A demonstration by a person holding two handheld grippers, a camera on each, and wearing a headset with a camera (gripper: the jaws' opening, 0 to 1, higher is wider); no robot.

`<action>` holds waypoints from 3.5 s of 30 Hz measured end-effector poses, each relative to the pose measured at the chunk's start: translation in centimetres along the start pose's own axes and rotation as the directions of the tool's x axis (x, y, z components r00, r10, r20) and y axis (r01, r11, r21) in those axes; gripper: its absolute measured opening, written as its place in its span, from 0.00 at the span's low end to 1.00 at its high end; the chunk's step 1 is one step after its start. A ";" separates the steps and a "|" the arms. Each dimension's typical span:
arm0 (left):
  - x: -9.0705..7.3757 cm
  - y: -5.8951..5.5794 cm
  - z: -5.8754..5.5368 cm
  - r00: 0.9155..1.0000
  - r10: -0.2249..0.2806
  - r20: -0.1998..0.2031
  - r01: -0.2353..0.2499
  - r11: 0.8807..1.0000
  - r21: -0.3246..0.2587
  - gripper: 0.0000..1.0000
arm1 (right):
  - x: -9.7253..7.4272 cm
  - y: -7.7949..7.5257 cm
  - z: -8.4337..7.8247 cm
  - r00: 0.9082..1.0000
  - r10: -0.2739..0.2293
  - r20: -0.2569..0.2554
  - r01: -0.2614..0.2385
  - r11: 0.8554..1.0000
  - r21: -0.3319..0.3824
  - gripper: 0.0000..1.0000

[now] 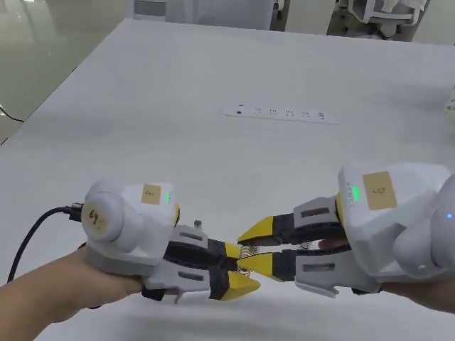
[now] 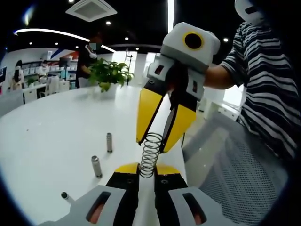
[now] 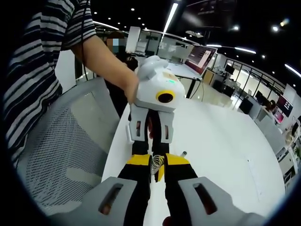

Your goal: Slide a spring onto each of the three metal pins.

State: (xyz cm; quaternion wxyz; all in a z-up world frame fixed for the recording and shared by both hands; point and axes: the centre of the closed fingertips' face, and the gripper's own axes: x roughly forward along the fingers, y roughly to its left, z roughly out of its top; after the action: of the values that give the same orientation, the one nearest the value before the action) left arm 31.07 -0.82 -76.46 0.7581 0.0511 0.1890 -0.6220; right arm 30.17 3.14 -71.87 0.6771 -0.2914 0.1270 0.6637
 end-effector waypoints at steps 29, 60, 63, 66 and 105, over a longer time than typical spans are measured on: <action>-0.2 0.5 0.2 0.999 0.036 0.010 -0.036 0.999 -0.032 0.18 | 0.3 -0.3 -1.0 1.000 -0.012 -0.011 0.012 1.000 0.015 0.07; -6.1 2.8 -1.0 0.973 0.228 0.044 -0.220 0.966 -0.137 0.44 | 1.3 -0.6 -3.5 0.999 -0.035 -0.023 0.036 0.997 0.066 0.07; -6.6 3.1 -1.1 0.967 0.251 0.044 -0.242 0.959 -0.145 0.48 | 1.2 -0.7 -3.5 0.999 -0.040 -0.023 0.041 0.997 0.069 0.07; -7.0 3.2 -1.3 0.961 0.271 0.046 -0.261 0.953 -0.152 0.54 | 1.1 -0.7 -3.7 0.999 -0.044 -0.024 0.045 0.996 0.071 0.07; -12.3 5.4 -3.5 0.890 0.446 0.095 -0.422 0.884 -0.201 0.98 | 2.2 -1.1 -3.8 0.996 -0.028 -0.079 0.029 1.000 0.002 0.07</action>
State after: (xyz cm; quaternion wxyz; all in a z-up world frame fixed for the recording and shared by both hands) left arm 33.59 12.84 -76.19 0.8909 -0.0179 0.1737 -0.4193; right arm 32.22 2.87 -75.94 0.6814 -0.3181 0.1507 0.6417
